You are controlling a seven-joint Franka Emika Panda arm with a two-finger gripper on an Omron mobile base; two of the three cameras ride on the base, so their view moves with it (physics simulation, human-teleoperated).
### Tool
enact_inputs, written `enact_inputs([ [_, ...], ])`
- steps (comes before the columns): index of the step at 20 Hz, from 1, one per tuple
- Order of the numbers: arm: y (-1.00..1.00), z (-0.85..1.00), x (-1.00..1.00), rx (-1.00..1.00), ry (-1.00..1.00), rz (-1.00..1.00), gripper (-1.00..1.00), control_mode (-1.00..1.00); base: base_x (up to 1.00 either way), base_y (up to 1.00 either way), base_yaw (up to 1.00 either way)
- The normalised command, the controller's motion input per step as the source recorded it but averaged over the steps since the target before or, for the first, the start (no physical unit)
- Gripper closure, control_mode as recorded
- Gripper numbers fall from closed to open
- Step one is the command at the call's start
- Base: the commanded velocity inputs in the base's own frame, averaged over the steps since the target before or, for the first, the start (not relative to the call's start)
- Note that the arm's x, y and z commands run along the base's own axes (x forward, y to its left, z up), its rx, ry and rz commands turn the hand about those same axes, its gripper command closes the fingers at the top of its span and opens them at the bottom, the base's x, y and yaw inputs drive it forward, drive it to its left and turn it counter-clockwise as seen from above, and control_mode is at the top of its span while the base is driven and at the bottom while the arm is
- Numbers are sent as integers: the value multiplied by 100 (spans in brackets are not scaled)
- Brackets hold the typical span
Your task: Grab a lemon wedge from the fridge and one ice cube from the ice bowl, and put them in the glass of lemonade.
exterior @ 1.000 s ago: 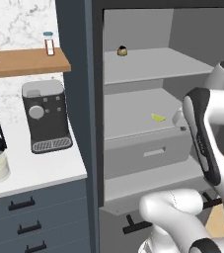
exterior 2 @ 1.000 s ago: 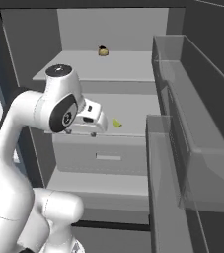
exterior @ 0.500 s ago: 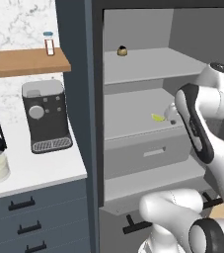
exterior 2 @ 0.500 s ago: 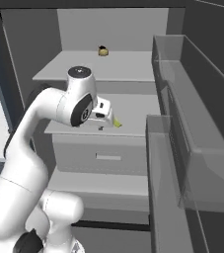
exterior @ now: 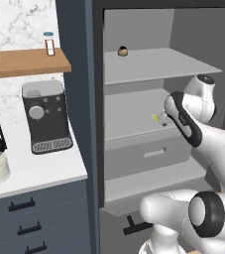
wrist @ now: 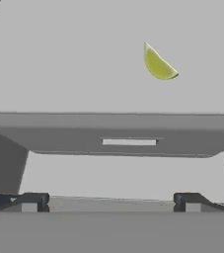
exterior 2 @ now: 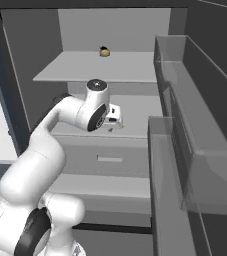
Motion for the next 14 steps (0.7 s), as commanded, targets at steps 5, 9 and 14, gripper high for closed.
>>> enact_inputs([
  [5,-30,-37,71,0,0,12,-100,-100,0,0,0],
  [9,-29,-12,20,0,0,17,-100,-100,0,0,0],
  [14,-11,0,17,0,0,17,-100,-100,0,0,0],
])
